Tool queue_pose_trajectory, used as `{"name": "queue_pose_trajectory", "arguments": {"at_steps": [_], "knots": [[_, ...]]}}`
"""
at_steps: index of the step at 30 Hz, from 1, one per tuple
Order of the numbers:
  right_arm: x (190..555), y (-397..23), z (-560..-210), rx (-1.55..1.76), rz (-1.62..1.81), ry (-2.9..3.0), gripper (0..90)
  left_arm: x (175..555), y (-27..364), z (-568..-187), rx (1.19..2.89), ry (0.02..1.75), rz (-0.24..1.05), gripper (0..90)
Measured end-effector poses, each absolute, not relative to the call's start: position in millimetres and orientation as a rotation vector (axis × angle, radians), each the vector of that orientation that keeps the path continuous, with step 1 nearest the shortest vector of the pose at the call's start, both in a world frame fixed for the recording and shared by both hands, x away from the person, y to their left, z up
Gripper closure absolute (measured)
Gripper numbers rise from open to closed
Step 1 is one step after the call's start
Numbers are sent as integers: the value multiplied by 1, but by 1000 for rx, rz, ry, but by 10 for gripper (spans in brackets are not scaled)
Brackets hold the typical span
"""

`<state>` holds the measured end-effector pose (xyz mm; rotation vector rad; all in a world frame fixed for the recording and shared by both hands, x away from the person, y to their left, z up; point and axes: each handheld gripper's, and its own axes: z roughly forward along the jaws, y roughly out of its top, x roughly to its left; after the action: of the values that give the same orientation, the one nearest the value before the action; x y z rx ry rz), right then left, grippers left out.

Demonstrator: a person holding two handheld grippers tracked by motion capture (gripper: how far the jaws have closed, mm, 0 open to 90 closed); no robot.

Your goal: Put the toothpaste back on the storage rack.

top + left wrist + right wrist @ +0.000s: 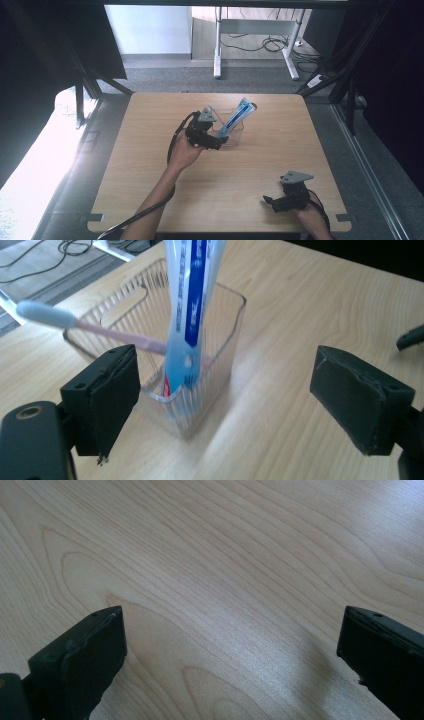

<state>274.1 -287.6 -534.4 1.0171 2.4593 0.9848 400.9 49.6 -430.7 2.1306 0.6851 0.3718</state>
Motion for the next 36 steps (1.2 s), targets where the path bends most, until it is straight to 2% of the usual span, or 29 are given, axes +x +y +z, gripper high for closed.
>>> {"name": "queue_pose_trajectory", "arguments": {"at_steps": [16, 36], "knots": [[274, -286, -534, 1014, 982, 2456, 0, 357, 89, -442, 2129, 720, 378, 131], [272, -283, -534, 1017, 1019, 2451, 0, 298, 121, -491, 2180, 783, 356, 131]]}}
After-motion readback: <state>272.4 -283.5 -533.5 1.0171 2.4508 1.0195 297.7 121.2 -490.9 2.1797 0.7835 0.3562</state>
